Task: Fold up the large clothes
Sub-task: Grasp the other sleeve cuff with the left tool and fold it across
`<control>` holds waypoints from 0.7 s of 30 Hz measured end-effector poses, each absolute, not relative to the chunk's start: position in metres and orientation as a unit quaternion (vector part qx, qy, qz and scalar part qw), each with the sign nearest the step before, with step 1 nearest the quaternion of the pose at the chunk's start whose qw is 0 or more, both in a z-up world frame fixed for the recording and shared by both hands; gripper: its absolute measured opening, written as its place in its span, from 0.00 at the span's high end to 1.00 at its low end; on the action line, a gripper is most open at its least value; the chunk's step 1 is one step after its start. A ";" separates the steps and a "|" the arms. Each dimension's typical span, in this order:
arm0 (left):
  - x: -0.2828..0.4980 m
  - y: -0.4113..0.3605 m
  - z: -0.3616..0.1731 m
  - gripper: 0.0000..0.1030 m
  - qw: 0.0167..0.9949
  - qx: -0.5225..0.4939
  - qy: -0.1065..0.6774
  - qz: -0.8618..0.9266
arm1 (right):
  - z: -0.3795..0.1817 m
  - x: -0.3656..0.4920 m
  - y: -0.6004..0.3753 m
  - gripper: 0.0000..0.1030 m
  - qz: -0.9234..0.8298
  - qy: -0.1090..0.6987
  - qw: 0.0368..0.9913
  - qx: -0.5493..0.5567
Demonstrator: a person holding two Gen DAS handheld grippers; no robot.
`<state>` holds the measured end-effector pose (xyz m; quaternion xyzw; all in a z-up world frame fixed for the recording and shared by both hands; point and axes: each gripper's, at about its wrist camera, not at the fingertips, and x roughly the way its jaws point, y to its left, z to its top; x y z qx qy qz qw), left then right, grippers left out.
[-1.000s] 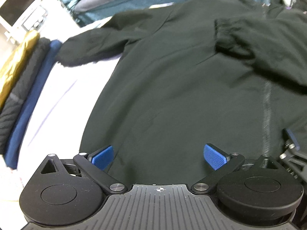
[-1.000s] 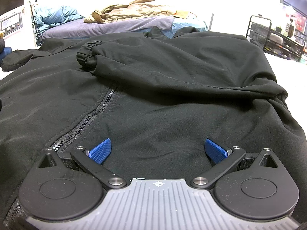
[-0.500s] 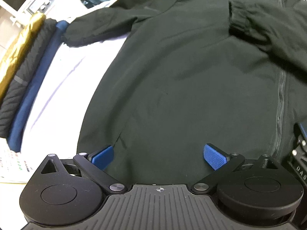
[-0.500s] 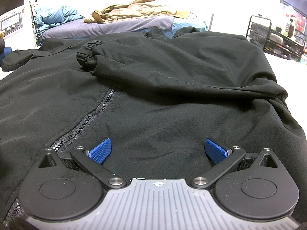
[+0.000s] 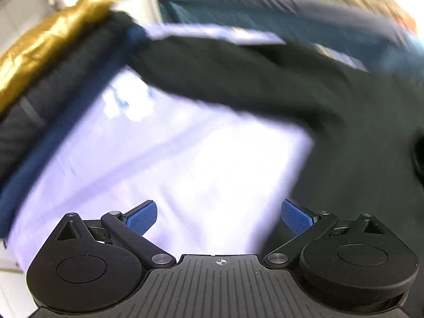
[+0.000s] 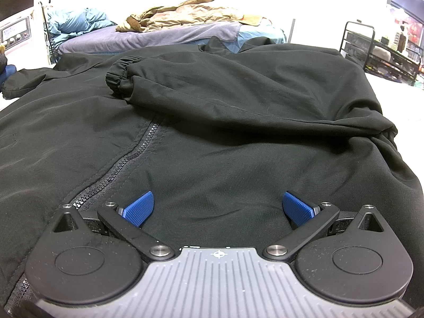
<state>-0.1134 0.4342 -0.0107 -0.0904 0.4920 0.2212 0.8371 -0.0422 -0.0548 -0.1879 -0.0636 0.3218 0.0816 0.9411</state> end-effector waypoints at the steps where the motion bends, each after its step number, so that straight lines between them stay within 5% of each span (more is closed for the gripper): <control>1: -0.106 0.458 -0.008 0.00 0.842 -0.101 0.480 0.224 | -0.188 -0.042 -0.054 0.00 0.079 0.321 0.942 -0.062; 11: 0.008 0.608 -0.050 0.00 0.830 -0.221 0.443 0.257 | -0.177 -0.033 -0.048 0.00 0.064 0.372 0.925 -0.048; 17: 0.041 0.644 -0.088 0.00 0.809 -0.235 0.441 0.310 | -0.143 -0.030 -0.032 0.00 0.025 0.502 0.864 0.003; 21: 0.047 0.641 -0.083 0.00 0.826 -0.231 0.412 0.306 | -0.116 -0.055 -0.028 0.01 0.020 0.485 0.874 0.039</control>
